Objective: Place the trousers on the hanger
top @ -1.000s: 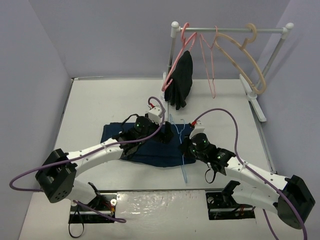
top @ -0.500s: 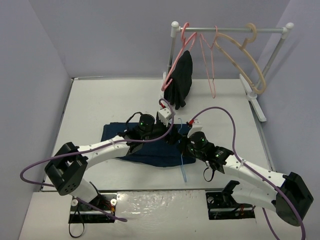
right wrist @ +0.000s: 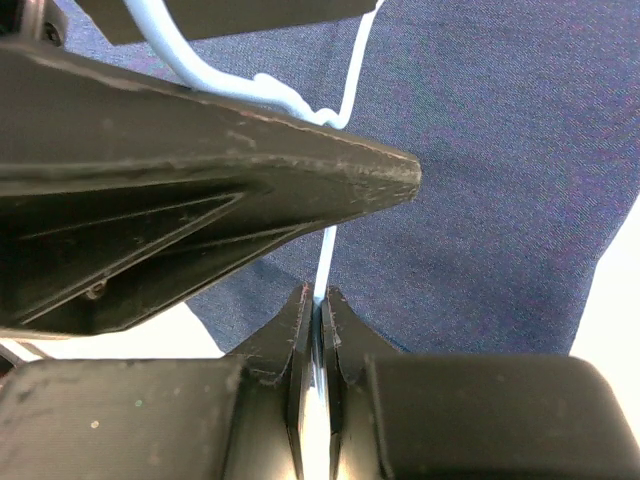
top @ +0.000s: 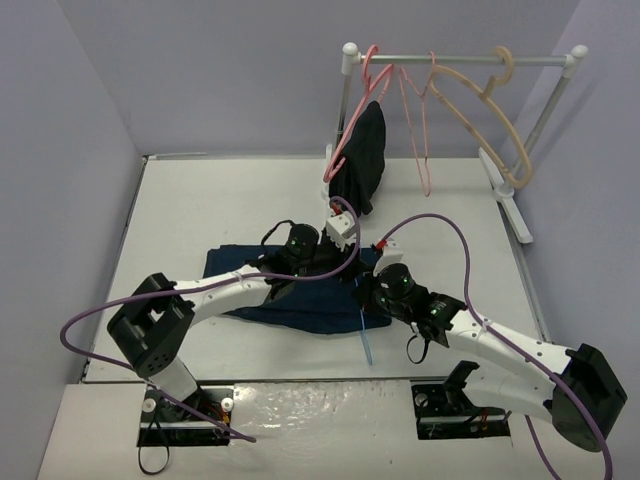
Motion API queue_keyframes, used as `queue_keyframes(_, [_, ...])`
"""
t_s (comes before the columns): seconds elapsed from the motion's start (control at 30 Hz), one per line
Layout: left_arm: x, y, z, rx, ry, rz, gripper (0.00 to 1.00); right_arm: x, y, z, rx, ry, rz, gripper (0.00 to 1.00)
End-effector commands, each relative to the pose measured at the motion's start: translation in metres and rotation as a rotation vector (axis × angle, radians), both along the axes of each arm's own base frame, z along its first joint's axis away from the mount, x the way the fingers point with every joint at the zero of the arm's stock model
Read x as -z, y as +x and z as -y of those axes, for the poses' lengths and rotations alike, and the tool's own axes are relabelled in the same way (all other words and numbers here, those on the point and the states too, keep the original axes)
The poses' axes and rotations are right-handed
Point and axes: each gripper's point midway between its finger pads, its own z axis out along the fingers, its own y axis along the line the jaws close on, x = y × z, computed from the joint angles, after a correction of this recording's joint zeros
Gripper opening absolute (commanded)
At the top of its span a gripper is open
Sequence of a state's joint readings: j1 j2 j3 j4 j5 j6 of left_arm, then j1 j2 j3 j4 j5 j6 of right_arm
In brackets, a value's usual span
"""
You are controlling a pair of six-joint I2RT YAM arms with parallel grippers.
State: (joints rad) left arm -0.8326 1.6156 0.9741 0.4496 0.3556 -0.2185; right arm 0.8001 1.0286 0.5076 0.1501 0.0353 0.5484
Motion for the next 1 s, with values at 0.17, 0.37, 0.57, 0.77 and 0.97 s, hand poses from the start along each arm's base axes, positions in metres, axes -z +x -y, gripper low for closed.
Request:
queue_keyframes(0.17, [-0.045,0.01,0.008,0.009,-0.101,0.145,0.33,-0.039,0.013,-0.02,-0.015,0.098,0.086,0.0])
queue_keyframes(0.37, [-0.052,0.009,0.009,0.028,-0.112,0.186,0.0,-0.037,0.013,-0.02,-0.01,0.095,0.079,0.0])
queue_keyframes(0.57, [-0.051,0.001,-0.002,0.039,-0.114,0.252,0.0,-0.041,0.012,-0.017,-0.003,0.089,0.073,0.45])
queue_keyframes(0.77, [-0.046,-0.005,-0.013,0.067,-0.106,0.252,0.0,-0.044,0.007,0.003,0.063,0.056,0.042,0.62])
queue_keyframes(0.97, [-0.037,-0.009,-0.022,0.094,-0.091,0.23,0.0,-0.035,0.008,0.033,0.18,0.048,-0.028,0.65])
